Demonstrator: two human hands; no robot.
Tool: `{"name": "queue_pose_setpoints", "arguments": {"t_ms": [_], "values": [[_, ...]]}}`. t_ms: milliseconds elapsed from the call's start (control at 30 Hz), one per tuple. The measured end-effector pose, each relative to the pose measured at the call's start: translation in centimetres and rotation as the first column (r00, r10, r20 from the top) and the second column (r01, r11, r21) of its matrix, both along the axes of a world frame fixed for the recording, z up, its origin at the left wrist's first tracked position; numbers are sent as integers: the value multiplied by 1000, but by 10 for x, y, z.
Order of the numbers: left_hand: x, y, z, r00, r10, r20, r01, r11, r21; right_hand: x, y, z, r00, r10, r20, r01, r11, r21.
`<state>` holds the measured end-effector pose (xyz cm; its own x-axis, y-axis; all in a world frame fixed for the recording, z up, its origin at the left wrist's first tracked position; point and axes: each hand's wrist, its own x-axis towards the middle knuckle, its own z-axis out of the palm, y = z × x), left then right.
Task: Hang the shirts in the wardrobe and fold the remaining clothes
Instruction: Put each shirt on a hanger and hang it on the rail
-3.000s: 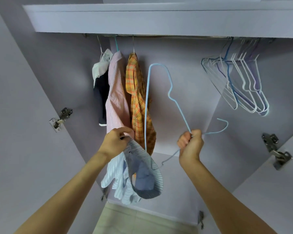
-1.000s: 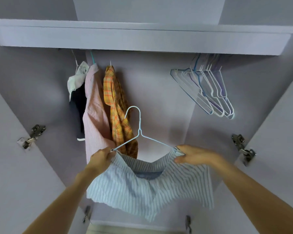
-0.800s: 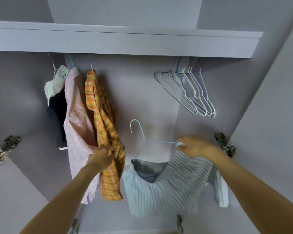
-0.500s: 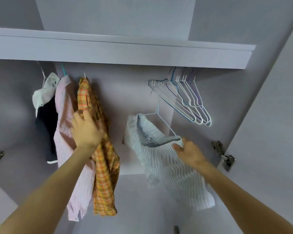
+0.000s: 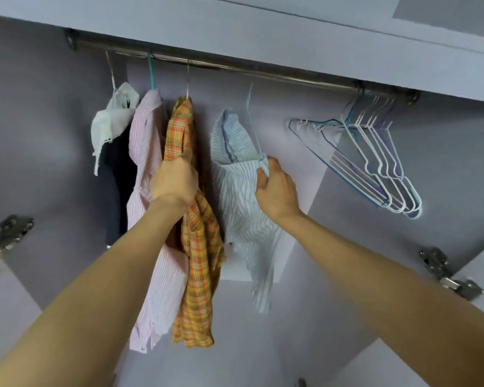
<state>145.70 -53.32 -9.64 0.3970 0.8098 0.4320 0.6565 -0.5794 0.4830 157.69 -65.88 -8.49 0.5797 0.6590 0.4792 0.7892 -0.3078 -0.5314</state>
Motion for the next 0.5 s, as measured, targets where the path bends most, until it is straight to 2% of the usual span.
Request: {"name": "queue_pose_setpoints", "arguments": {"t_ms": [100,233,333,500], "values": [[-10,7,1,1000,-18,-14,19,999,44,-1,41,21,1000,-11,2,11,999,-31],[-16,16,0,996,-22,-88,30,996,89,-8,80,30,998,-36,-49,28,986,-163],[-14,16,-1,995,-6,-99,16,995,101,-15,86,18,994,-56,-95,30,965,-259],[-13,11,-4,993,21,-116,-9,995,100,-22,68,-3,990,-30,-141,-8,964,-266]]}}
